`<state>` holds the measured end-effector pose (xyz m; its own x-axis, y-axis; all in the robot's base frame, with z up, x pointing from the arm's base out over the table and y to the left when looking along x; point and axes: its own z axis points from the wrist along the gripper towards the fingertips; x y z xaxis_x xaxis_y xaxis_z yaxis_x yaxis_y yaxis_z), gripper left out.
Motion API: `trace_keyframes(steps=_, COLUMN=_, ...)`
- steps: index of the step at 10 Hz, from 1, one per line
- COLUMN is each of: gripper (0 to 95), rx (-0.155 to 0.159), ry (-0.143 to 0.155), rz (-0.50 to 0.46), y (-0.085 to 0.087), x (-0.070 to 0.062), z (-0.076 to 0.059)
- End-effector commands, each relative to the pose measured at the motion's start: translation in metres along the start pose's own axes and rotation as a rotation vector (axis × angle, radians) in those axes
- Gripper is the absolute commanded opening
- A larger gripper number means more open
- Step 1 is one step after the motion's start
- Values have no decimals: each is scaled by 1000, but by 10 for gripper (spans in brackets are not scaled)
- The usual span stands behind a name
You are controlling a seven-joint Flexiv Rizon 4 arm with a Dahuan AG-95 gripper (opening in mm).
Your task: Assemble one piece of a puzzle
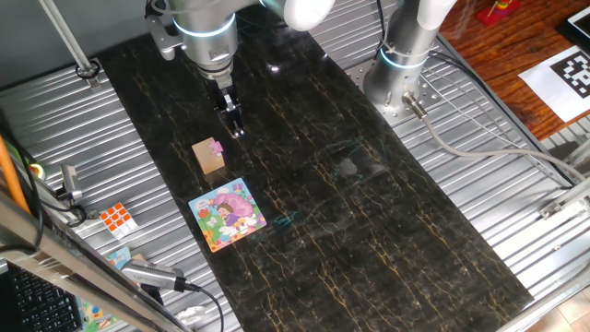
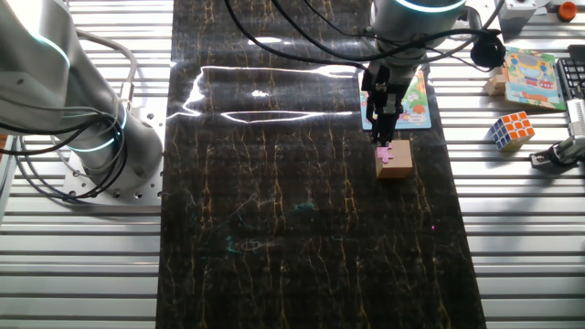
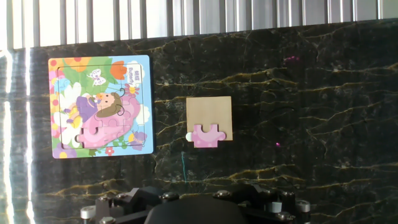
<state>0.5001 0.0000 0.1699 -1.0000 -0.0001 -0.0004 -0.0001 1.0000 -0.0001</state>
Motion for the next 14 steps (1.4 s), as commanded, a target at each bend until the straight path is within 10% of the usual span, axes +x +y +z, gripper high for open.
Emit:
trace_keyframes(steps=1, gripper=950, rx=0, ry=0, rz=0, y=0, x=0, z=0)
trace_keyframes(steps=2, gripper=0, rx=-74, ry=-9, rz=-116, y=0, x=0, z=0)
trace_keyframes(steps=14, gripper=0, rx=-55, ry=-2, rz=-123, y=2, x=2, z=-4)
